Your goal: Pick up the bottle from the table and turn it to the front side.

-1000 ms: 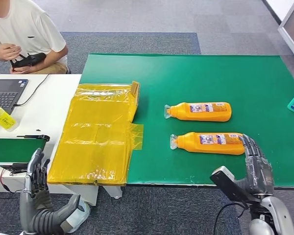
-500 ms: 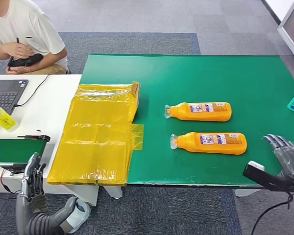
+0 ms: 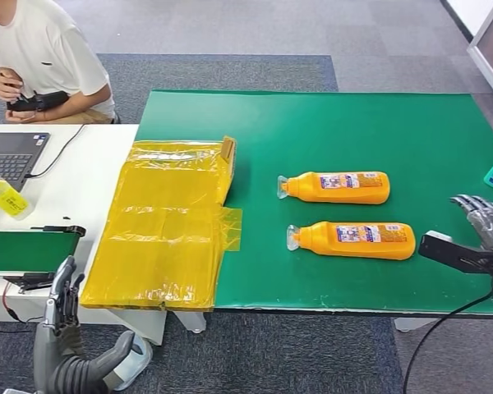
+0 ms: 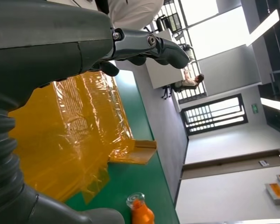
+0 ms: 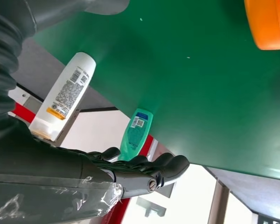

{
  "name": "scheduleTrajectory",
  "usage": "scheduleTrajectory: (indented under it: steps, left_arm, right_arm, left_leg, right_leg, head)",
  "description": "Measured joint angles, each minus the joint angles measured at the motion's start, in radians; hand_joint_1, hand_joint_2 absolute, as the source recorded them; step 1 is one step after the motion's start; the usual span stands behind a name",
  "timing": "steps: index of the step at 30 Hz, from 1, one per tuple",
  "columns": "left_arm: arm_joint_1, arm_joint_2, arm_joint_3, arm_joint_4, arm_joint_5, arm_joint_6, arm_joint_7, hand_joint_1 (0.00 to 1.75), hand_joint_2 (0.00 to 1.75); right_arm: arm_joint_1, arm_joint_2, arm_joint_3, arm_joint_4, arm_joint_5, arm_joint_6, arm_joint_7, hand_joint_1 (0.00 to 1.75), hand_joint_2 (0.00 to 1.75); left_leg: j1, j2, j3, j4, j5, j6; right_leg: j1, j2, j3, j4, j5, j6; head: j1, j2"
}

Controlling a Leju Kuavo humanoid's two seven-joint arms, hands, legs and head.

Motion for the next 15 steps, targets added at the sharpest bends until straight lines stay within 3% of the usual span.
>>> scheduleTrajectory:
  steps: [15]
  left_arm:
    - [-0.022, 0.022, -0.026, 0.040, 0.018, 0.013, 0.000, 0.00, 1.75]
  right_arm:
    - [-0.158, 0.002, 0.225, 0.221, -0.161, 0.066, -0.050, 0.00, 1.75]
  left_leg:
    - [0.000, 0.000, 0.000, 0.000, 0.000, 0.000]
  right_leg:
    - [0.000, 0.000, 0.000, 0.000, 0.000, 0.000]
  head:
    - [0.000, 0.000]
